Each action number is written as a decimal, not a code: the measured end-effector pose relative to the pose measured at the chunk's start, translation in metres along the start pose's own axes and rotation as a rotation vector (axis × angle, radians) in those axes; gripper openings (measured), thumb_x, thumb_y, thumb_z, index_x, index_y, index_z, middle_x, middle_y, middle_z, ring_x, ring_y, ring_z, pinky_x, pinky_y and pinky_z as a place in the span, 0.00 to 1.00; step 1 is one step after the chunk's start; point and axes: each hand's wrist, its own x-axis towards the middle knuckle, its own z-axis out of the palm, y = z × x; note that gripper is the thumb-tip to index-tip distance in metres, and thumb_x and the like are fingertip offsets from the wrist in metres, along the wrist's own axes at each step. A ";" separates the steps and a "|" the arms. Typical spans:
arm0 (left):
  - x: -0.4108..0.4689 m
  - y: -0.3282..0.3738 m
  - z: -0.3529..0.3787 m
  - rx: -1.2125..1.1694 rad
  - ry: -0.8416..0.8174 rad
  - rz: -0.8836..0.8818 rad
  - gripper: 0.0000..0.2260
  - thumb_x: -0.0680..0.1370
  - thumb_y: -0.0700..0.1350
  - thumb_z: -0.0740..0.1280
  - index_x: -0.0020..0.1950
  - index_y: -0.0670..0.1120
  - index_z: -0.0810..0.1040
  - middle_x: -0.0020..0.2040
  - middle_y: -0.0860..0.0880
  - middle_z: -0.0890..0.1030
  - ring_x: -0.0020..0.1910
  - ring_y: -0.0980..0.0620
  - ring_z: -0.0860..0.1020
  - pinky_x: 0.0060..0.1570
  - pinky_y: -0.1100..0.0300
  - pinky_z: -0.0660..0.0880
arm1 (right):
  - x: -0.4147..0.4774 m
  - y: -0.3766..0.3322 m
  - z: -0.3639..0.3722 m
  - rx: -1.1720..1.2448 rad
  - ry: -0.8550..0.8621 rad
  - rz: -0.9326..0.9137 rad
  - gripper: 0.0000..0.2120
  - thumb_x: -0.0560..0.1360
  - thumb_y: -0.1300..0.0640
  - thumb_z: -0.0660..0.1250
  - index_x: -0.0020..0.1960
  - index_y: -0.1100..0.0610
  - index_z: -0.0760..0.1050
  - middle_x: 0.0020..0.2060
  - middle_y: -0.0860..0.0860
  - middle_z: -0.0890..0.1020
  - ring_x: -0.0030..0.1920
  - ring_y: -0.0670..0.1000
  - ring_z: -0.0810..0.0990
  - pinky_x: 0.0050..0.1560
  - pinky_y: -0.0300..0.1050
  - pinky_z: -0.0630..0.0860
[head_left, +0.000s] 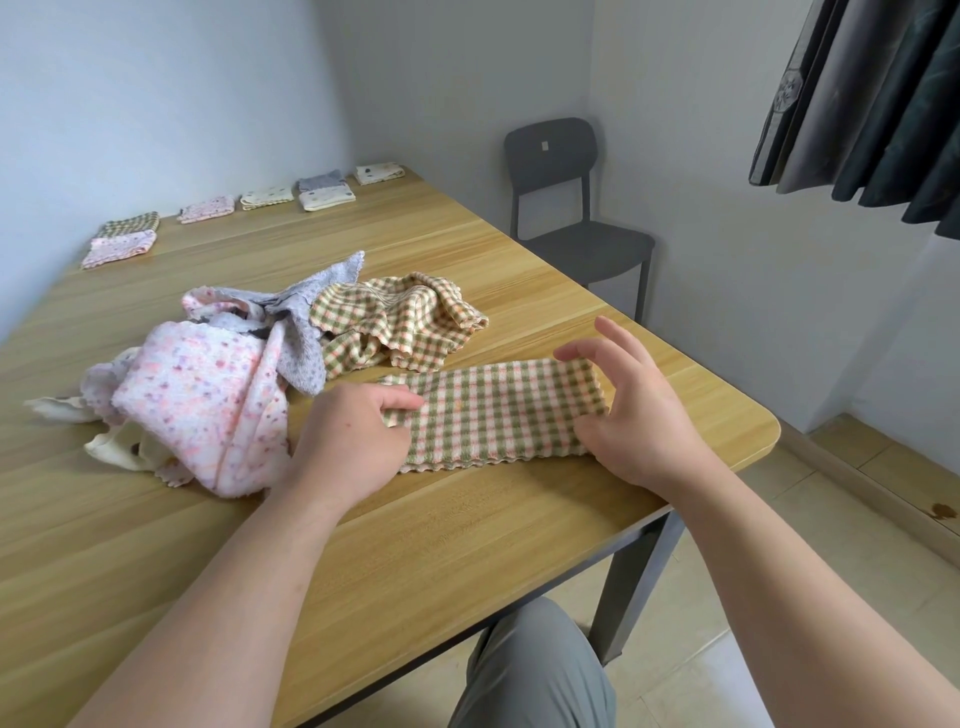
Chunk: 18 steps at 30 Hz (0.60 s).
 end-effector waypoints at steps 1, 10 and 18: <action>0.000 0.000 0.000 0.002 0.001 0.006 0.18 0.77 0.34 0.67 0.58 0.53 0.84 0.50 0.60 0.79 0.17 0.58 0.63 0.19 0.63 0.66 | 0.000 0.000 0.000 -0.004 0.004 0.001 0.31 0.71 0.70 0.67 0.63 0.38 0.70 0.80 0.44 0.54 0.80 0.52 0.53 0.71 0.51 0.66; 0.001 -0.002 0.001 0.139 -0.015 0.035 0.18 0.75 0.39 0.70 0.59 0.57 0.83 0.54 0.57 0.83 0.23 0.59 0.70 0.25 0.63 0.72 | 0.001 0.001 0.002 -0.047 0.049 0.007 0.29 0.71 0.70 0.67 0.62 0.42 0.72 0.78 0.45 0.61 0.78 0.52 0.59 0.64 0.42 0.66; 0.002 0.010 0.008 0.251 0.143 0.258 0.18 0.80 0.44 0.65 0.70 0.54 0.76 0.70 0.57 0.74 0.72 0.55 0.67 0.75 0.57 0.57 | -0.004 -0.005 0.007 -0.283 0.357 -0.148 0.16 0.69 0.60 0.71 0.55 0.47 0.79 0.65 0.47 0.75 0.68 0.51 0.71 0.46 0.45 0.74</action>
